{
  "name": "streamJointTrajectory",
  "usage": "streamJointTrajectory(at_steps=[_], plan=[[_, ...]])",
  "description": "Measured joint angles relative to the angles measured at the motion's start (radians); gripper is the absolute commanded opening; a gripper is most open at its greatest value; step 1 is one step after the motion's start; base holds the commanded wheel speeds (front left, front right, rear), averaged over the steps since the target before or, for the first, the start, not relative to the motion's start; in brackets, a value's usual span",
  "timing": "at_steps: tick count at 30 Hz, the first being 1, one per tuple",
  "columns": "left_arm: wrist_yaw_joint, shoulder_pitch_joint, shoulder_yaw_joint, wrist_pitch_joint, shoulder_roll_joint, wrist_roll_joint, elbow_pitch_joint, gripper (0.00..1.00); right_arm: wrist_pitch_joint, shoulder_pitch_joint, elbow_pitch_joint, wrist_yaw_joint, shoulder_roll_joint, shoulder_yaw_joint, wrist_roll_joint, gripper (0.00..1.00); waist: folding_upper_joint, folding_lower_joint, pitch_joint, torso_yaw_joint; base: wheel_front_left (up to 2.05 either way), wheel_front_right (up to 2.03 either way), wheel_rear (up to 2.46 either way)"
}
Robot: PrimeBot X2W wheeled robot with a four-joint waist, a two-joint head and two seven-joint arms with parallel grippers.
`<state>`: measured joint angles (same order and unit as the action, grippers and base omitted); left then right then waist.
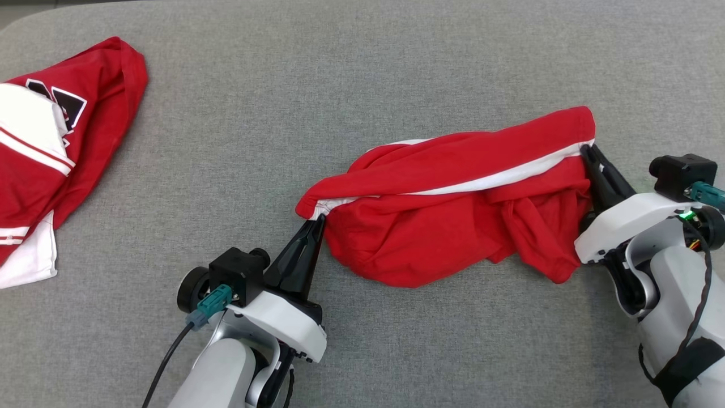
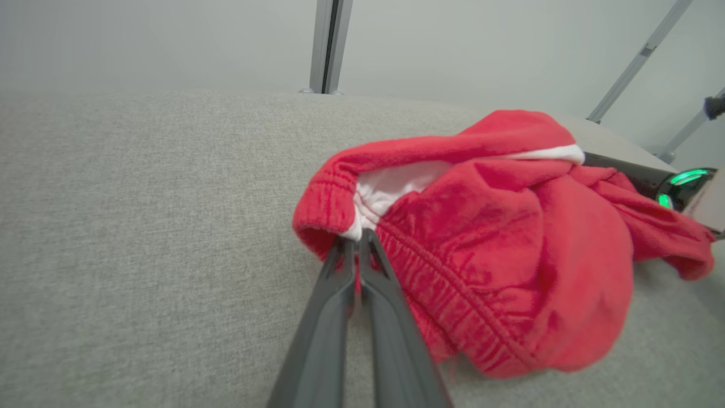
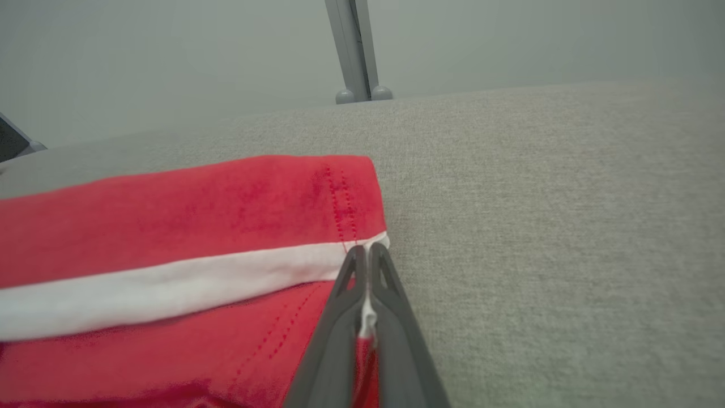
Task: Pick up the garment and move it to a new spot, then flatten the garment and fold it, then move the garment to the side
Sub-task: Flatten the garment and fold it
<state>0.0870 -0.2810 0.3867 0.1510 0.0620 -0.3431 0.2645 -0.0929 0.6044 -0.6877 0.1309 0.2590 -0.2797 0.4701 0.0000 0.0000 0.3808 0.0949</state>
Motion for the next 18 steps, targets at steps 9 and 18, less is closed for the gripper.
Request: streamJointTrajectory(at_steps=[9, 18], plan=[[-0.011, -0.01, 0.002, 0.027, 0.008, 0.003, 0.006, 0.0, -0.064, 0.011, 0.036, 0.0, 0.043, -0.022, 0.004, 0.0, 0.0, 0.0, -0.013, -0.014, 0.0, 0.0, 0.0], [-0.033, -0.01, -0.005, 0.052, 0.023, 0.01, 0.0, 0.0, -0.072, -0.04, 0.129, 0.0, 0.057, 0.012, -0.006, 0.0, 0.0, 0.0, -0.038, -0.028, 0.0, 0.0, 0.0]])
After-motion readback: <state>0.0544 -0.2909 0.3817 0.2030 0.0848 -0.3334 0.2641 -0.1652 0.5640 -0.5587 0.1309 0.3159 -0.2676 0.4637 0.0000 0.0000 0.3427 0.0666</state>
